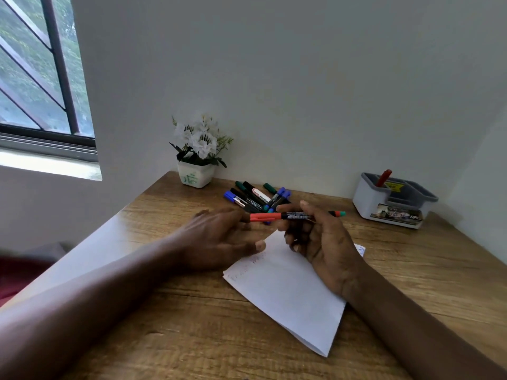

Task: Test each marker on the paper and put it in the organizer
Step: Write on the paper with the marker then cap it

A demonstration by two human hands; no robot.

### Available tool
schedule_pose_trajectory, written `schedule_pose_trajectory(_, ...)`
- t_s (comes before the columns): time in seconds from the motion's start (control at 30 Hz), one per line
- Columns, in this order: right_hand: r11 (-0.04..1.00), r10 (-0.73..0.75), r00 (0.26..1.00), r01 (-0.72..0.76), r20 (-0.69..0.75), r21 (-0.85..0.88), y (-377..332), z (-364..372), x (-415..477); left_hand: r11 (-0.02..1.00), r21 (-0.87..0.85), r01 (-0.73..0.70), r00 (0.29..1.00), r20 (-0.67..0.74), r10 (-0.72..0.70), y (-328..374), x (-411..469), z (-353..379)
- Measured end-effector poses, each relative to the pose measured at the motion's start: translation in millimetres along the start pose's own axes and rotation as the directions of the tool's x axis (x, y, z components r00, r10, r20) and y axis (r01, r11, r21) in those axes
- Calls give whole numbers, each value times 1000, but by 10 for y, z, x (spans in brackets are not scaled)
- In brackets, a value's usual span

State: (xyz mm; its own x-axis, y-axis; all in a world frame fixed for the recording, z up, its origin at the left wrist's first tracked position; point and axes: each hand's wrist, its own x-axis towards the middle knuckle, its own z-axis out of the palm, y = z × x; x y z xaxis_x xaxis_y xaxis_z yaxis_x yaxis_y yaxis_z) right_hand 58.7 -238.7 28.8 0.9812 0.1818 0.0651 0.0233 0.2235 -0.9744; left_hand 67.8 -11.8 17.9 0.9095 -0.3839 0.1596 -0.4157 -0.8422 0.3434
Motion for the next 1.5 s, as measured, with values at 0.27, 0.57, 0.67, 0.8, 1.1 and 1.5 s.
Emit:
schedule_pose_trajectory(0.27,999,-15,990,10,-143,-34,-56,-13,-66,996,31,-89,995,46,88,0,96,-24)
schedule_pose_trajectory(0.57,973,-229,936,213,-266,-89,-897,-522,21,980,17,-200,980,23,200,-77,203,26)
schedule_pose_trajectory(0.67,929,-364,845,299,-391,-218,-1198,-733,181,978,17,-208,978,28,207,-118,214,47)
schedule_pose_trajectory(0.8,807,-563,656,306,-502,-506,-1489,-1026,470,976,-6,-217,976,25,217,-138,216,45)
schedule_pose_trajectory(1.1,457,-769,560,144,-309,-878,-1453,-1566,901,979,-20,-201,979,22,201,-114,213,36)
schedule_pose_trajectory(1.5,294,-685,695,-12,-219,-956,-886,-1782,759,979,-8,-203,978,40,203,-129,233,34)
